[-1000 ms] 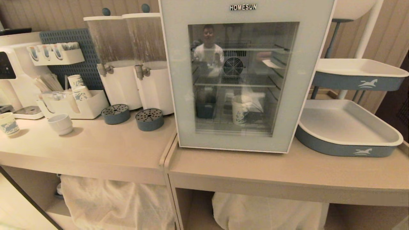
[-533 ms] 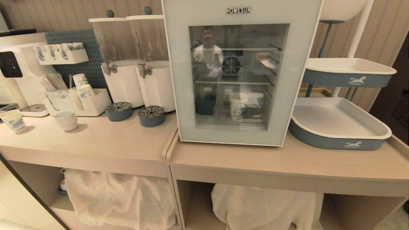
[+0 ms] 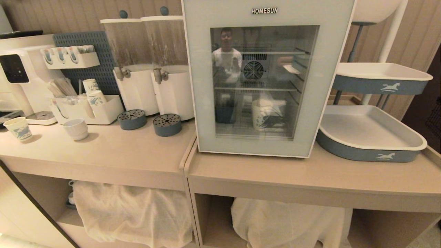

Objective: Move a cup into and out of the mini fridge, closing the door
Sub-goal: Open the freezer door

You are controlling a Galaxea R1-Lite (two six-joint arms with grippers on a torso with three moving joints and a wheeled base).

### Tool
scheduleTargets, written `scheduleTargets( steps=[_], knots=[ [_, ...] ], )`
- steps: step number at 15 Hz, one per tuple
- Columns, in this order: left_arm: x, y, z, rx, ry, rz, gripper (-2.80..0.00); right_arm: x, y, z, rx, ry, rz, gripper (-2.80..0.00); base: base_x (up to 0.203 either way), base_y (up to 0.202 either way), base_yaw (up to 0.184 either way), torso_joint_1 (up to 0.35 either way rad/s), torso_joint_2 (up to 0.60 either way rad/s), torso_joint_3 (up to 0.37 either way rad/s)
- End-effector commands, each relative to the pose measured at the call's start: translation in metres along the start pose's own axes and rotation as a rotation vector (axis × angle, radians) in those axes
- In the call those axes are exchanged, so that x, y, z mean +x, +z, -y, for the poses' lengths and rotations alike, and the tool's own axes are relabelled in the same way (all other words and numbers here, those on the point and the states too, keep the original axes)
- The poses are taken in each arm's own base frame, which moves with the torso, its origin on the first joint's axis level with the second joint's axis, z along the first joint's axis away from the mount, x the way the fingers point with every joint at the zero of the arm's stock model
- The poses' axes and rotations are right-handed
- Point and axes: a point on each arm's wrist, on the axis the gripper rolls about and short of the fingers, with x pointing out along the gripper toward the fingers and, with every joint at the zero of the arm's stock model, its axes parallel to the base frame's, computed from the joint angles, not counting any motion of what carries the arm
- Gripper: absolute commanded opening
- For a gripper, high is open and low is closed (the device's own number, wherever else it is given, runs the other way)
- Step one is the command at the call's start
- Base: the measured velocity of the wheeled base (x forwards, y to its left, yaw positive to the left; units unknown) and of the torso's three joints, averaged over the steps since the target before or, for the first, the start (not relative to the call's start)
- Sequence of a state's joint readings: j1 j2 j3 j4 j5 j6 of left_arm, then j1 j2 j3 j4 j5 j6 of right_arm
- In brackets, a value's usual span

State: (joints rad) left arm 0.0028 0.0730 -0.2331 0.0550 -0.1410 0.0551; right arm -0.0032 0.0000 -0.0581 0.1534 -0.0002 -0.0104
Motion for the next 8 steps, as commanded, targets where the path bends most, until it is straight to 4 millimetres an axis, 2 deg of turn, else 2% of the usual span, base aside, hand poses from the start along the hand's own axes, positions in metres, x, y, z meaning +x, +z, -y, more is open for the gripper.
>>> scheduleTargets(
  steps=[1,4,6,8],
  knots=[
    [0.015,0.038,-0.004,-0.026,-0.044,-0.061,-2.80,0.000,0.000,0.000,0.000,0.002,-0.001,-2.80,0.000,0.000,0.000,0.000,0.00,0.000],
    [0.044,0.074,-0.010,-0.066,-0.222,-0.142,-2.80,0.000,0.000,0.000,0.000,0.002,-0.001,-2.80,0.000,0.000,0.000,0.000,0.00,0.000],
    [0.066,0.083,-0.007,-0.066,-0.334,-0.207,-2.80,0.000,0.000,0.000,0.000,0.002,-0.001,-2.80,0.000,0.000,0.000,0.000,0.00,0.000],
    [0.089,0.090,-0.003,-0.066,-0.361,-0.265,-2.80,0.000,0.000,0.000,0.000,0.002,-0.001,-2.80,0.000,0.000,0.000,0.000,0.00,0.000]
  ],
)
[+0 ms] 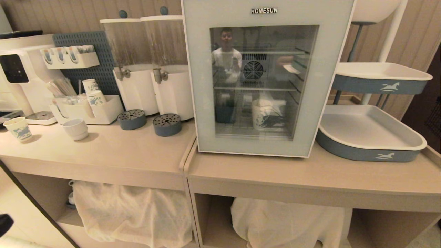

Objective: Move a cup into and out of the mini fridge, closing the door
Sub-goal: Open the freezer door

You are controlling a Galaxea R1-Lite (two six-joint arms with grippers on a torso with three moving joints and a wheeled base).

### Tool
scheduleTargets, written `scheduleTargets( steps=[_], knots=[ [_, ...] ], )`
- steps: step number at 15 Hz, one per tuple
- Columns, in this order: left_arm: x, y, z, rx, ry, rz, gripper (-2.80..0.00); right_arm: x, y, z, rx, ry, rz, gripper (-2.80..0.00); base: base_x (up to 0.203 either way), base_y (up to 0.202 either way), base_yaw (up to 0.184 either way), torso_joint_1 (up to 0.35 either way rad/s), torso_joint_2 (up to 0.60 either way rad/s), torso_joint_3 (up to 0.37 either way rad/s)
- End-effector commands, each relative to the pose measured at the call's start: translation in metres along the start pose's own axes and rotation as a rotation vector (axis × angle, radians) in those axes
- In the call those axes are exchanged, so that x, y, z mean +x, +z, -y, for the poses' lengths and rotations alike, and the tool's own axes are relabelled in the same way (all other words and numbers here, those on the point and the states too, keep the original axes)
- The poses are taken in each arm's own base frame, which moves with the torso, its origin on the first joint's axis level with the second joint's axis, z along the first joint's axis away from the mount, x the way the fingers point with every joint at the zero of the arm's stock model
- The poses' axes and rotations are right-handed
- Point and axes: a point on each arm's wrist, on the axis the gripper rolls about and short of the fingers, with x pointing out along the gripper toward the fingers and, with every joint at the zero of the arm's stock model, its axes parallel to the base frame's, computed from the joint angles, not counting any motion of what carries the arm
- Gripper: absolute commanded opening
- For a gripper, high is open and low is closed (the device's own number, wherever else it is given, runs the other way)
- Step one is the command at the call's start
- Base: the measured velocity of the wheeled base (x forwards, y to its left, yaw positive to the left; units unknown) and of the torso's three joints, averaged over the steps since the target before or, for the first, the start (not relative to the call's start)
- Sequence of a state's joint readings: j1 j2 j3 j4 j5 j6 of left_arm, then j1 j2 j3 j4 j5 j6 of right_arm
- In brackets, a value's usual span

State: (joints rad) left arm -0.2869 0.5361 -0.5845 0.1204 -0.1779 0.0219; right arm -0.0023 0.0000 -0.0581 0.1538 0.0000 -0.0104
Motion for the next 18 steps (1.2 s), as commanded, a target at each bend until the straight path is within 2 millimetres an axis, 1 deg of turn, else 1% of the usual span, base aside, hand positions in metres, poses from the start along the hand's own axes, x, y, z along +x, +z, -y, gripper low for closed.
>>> scheduleTargets(
  steps=[1,3,4,5,6,7,8,9,10,11,14,15,17,18],
  knots=[
    [0.040,0.013,-0.006,-0.018,-0.026,-0.114,-2.80,0.000,0.000,0.000,0.000,0.001,-0.001,-2.80,0.000,0.000,0.000,0.000,0.00,0.000],
    [0.060,0.025,-0.012,-0.020,-0.002,-0.101,-2.80,0.000,0.000,0.000,0.000,0.001,-0.001,-2.80,0.000,0.000,0.000,0.000,0.00,0.000],
    [0.071,0.029,-0.017,-0.025,0.035,-0.106,-2.80,0.000,0.000,0.000,0.000,0.001,-0.001,-2.80,0.000,0.000,0.000,0.000,0.00,0.000],
    [0.084,0.032,-0.028,-0.034,0.092,-0.115,-2.80,0.000,0.000,0.000,0.000,0.001,-0.001,-2.80,0.000,0.000,0.000,0.000,0.00,0.000],
    [0.096,0.034,-0.043,-0.043,0.114,-0.122,-2.80,0.000,0.000,0.000,0.000,0.001,-0.001,-2.80,0.000,0.000,0.000,0.000,0.00,0.000],
    [0.102,0.037,-0.058,-0.052,0.081,-0.119,-2.80,0.000,0.000,0.000,0.000,0.001,-0.001,-2.80,0.000,0.000,0.000,0.000,0.00,0.000],
    [0.108,0.039,-0.072,-0.064,-0.013,-0.113,-2.80,0.000,0.000,0.000,0.000,0.001,-0.001,-2.80,0.000,0.000,0.000,0.000,0.00,0.000],
    [0.119,0.038,-0.090,-0.076,-0.088,-0.120,-2.80,0.000,0.000,0.000,0.000,0.001,-0.001,-2.80,0.000,0.000,0.000,0.000,0.00,0.000],
    [0.130,0.036,-0.104,-0.067,-0.150,-0.125,-2.80,0.000,0.000,0.000,0.000,0.001,-0.001,-2.80,0.000,0.000,0.000,0.000,0.00,0.000],
    [0.140,0.035,-0.113,-0.046,-0.213,-0.120,-2.80,0.000,0.000,0.000,0.000,0.001,-0.001,-2.80,0.000,0.000,0.000,0.000,0.00,0.000],
    [0.180,0.028,-0.134,-0.036,-0.378,-0.128,-2.80,0.000,0.000,0.000,0.000,0.001,-0.001,-2.80,0.000,0.000,0.000,0.000,0.00,0.000],
    [0.193,0.026,-0.137,-0.039,-0.416,-0.134,-2.80,0.000,0.000,0.000,0.000,0.001,-0.001,-2.80,0.000,0.000,0.000,0.000,0.00,0.000],
    [0.229,0.018,-0.140,-0.048,-0.495,-0.155,-2.80,0.000,0.000,0.000,0.000,0.001,-0.001,-2.80,0.000,0.000,0.000,0.000,0.00,0.000],
    [0.246,0.015,-0.141,-0.038,-0.524,-0.152,0.00,0.000,0.000,0.000,0.000,0.001,-0.001,-2.80,0.000,0.000,0.000,0.000,0.00,0.000]
  ],
)
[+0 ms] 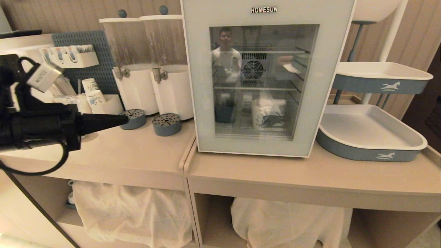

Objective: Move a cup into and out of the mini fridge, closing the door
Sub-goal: Open the freezer door

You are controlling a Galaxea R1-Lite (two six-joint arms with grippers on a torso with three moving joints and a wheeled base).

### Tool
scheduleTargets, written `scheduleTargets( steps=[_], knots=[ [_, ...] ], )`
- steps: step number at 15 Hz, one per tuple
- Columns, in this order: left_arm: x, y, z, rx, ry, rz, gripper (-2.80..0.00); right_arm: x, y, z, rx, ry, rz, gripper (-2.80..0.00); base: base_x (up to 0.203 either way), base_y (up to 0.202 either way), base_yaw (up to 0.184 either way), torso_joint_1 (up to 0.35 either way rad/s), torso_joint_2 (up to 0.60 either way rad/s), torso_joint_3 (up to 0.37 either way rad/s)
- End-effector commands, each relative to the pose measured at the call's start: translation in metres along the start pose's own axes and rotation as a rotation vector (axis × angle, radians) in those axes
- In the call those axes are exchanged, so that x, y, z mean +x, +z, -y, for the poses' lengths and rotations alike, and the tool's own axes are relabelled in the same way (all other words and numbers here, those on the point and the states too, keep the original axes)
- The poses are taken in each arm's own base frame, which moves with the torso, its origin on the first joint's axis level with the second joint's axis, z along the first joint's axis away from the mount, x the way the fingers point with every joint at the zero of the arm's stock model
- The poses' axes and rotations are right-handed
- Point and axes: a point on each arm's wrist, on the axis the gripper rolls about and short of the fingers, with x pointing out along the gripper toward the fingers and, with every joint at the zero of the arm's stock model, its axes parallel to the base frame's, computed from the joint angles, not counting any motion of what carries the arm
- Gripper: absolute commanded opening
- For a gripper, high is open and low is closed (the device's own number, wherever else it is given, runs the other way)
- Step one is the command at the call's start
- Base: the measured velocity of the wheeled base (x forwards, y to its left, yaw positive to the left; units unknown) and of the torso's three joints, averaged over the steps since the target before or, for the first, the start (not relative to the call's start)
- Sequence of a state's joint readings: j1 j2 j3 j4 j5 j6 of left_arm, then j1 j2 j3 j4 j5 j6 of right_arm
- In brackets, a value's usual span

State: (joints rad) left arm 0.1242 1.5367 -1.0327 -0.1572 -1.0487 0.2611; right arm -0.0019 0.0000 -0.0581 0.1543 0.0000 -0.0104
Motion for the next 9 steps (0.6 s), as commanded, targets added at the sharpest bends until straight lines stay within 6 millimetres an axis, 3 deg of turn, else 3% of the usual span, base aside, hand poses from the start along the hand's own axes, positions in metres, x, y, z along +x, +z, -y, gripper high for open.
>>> scheduleTargets(
  steps=[1,3,6,9],
  knots=[
    [0.043,-0.014,-0.033,-0.020,-0.074,-0.021,0.00,0.000,0.000,0.000,0.000,0.000,0.000,-2.80,0.000,0.000,0.000,0.000,0.00,0.000],
    [0.068,-0.009,-0.047,0.026,-0.130,0.007,0.00,0.000,0.000,0.000,0.000,0.000,0.000,-2.80,0.000,0.000,0.000,0.000,0.00,0.000],
    [0.091,-0.009,-0.064,0.049,-0.376,0.074,0.00,0.000,0.000,0.000,0.000,0.000,0.001,-2.80,0.000,0.000,0.000,0.000,0.00,0.000],
    [0.110,-0.002,-0.071,0.087,-0.409,0.090,0.00,0.000,0.000,0.000,0.000,0.000,0.001,-2.80,0.000,0.000,0.000,0.000,0.00,0.000]
  ],
)
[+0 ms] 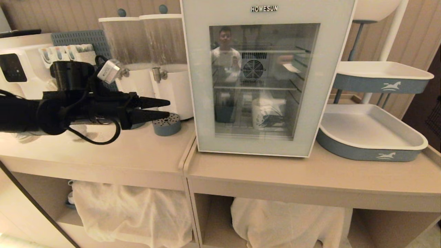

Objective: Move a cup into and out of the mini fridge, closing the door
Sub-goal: Open the freezer door

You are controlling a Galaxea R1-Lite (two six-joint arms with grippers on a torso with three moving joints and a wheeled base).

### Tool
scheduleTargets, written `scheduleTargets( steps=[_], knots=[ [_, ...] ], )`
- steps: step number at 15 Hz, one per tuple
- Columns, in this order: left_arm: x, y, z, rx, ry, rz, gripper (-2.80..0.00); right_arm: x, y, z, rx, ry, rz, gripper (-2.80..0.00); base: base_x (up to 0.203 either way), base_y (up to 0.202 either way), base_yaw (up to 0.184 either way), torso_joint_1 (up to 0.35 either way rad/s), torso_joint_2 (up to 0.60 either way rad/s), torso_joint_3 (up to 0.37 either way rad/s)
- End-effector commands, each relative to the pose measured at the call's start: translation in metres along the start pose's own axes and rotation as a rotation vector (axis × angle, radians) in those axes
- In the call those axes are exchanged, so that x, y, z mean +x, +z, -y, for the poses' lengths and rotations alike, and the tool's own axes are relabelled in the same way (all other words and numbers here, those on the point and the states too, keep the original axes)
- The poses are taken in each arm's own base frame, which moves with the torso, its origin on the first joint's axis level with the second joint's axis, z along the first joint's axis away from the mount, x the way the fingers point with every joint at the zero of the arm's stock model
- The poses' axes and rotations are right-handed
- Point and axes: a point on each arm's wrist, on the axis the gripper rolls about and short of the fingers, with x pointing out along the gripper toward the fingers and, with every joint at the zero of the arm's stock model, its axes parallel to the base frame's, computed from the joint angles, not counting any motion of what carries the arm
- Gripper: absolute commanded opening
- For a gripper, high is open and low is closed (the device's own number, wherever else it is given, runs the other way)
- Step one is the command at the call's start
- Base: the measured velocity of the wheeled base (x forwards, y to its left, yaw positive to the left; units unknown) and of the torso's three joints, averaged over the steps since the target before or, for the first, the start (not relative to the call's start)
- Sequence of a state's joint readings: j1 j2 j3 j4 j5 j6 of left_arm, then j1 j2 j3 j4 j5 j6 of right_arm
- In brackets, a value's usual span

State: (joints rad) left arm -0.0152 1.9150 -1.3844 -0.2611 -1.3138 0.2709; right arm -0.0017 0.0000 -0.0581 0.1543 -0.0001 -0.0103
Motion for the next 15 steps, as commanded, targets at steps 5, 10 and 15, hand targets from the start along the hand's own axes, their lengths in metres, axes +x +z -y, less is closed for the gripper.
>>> scheduleTargets(
  steps=[5,10,15],
  knots=[
    [0.031,-0.013,-0.026,0.002,-0.086,0.009,0.00,0.000,0.000,0.000,0.000,0.000,0.000,-2.80,0.000,0.000,0.000,0.000,0.00,0.000],
    [0.038,-0.037,-0.044,0.061,-0.084,0.000,0.00,0.000,0.000,0.000,0.000,0.000,0.000,-2.80,0.000,0.000,0.000,0.000,0.00,0.000],
    [0.046,-0.038,-0.052,0.082,-0.096,0.005,0.00,0.000,0.000,0.000,0.000,0.000,0.000,-2.80,0.000,0.000,0.000,0.000,0.00,0.000]
  ],
)
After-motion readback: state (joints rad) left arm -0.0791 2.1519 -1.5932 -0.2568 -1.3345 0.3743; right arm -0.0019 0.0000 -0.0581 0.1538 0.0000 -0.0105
